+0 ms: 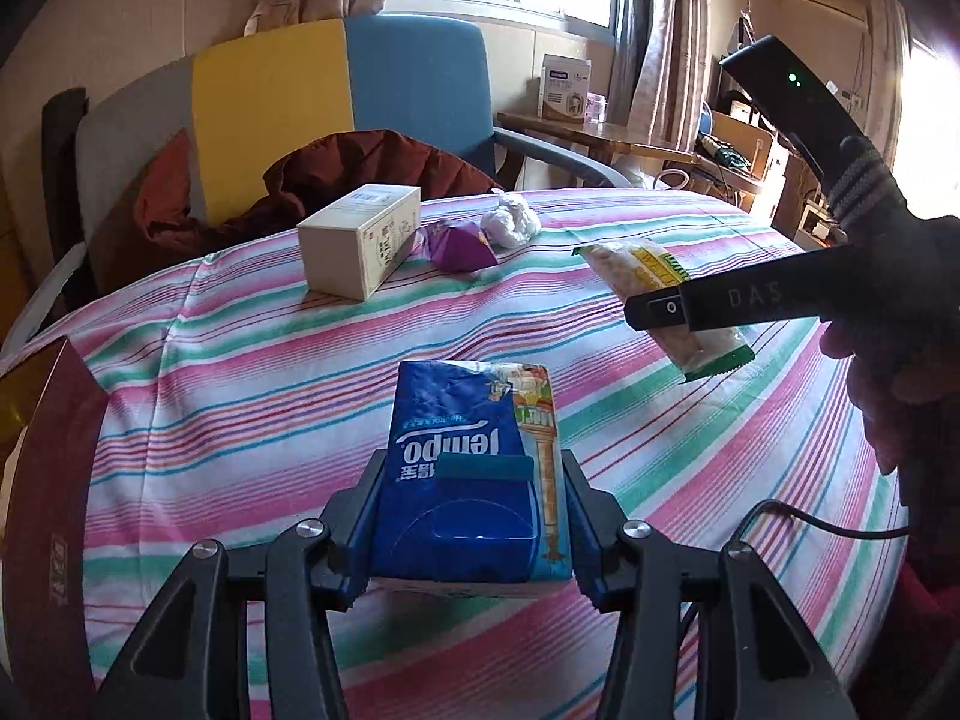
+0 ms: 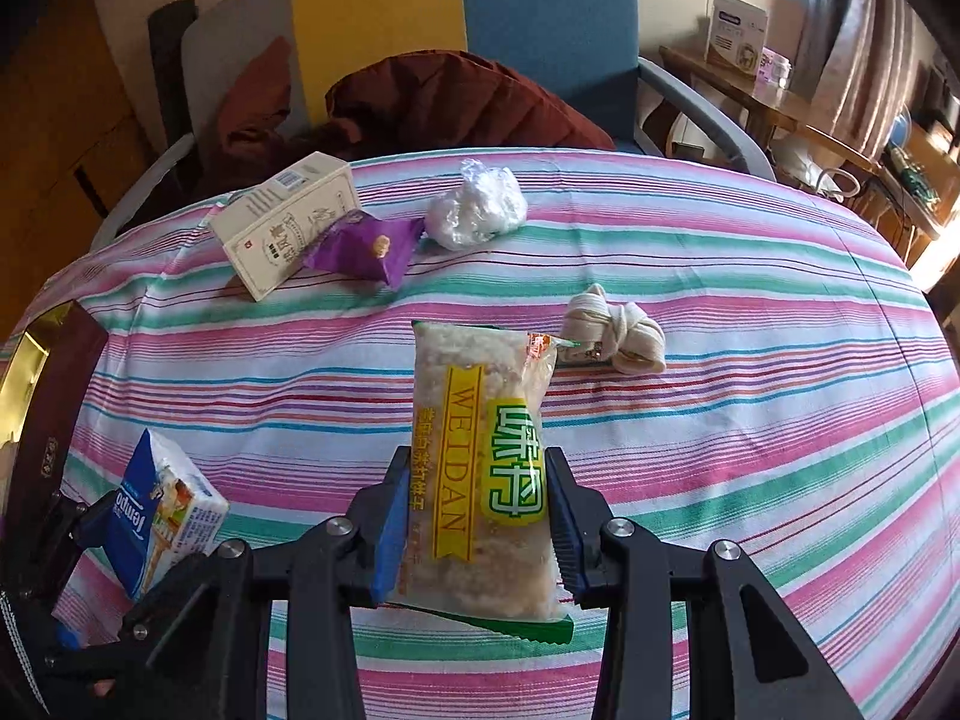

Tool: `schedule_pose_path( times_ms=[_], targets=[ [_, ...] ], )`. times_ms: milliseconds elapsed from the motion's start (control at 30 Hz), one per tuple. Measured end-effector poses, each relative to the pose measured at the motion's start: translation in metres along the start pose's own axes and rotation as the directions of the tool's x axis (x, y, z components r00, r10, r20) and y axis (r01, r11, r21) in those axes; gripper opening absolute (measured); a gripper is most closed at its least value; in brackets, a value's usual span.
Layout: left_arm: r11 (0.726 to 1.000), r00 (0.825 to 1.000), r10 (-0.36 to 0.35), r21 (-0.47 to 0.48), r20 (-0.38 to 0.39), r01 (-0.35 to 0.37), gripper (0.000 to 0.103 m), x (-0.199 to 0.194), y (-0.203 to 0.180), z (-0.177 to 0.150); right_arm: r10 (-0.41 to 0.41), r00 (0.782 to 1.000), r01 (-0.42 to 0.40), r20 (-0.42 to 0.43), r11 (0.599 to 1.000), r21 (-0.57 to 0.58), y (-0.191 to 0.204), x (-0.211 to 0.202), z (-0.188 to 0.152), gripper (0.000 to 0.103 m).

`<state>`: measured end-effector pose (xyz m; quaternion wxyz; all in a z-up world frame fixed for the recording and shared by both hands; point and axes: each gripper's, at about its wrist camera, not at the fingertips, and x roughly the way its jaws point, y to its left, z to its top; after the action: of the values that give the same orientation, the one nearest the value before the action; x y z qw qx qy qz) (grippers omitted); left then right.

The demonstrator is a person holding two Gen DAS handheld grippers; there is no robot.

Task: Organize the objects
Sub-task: 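Carry the tissue pack with the left tool while the right tool carries the bag to the tray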

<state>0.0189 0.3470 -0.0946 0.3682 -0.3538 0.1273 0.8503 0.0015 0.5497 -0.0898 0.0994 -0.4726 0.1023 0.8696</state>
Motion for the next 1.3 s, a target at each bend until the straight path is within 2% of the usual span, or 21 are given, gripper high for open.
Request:
schedule_pose_path(
  times_ms=[267,400,533,700,800,967,1167,1300],
  targets=[
    [1.0,1.0,-0.009,-0.027,0.017,0.01,0.053,-0.035,0.016,-0.029,0.129,0.992,-0.128,0.002,0.989,-0.08,0.031,0.005,-0.006,0.042],
    [0.998,1.0,-0.015,-0.055,0.025,0.016,0.053,-0.054,0.03,-0.04,0.164,0.986,-0.162,0.006,0.979,-0.125,0.046,0.005,-0.01,0.042],
    [0.994,0.999,-0.001,-0.113,0.052,0.006,0.053,-0.075,0.056,-0.038,0.187,0.982,-0.186,-0.007,0.969,-0.164,0.057,0.007,-0.015,0.042],
    [0.979,0.995,0.048,-0.203,0.086,-0.03,0.053,-0.101,0.107,-0.032,0.21,0.977,-0.21,-0.022,0.96,-0.182,0.064,0.01,-0.021,0.042],
    [0.96,0.993,0.089,-0.272,0.081,-0.064,0.053,-0.111,0.147,-0.032,0.224,0.974,-0.225,-0.026,0.957,-0.183,0.066,0.011,-0.022,0.042],
    [0.918,0.986,0.163,-0.37,0.027,-0.141,0.053,-0.118,0.214,-0.035,0.246,0.969,-0.243,-0.008,0.949,-0.2,0.07,0.008,-0.024,0.042],
    [0.842,0.968,0.25,-0.484,-0.039,-0.237,0.053,-0.126,0.292,-0.042,0.249,0.969,-0.242,0.005,0.946,-0.218,0.074,0.005,-0.024,0.042],
    [0.797,0.961,0.249,-0.538,-0.121,-0.274,0.053,-0.122,0.339,-0.048,0.232,0.973,-0.226,0.001,0.947,-0.229,0.076,0.003,-0.022,0.042]
  ],
)
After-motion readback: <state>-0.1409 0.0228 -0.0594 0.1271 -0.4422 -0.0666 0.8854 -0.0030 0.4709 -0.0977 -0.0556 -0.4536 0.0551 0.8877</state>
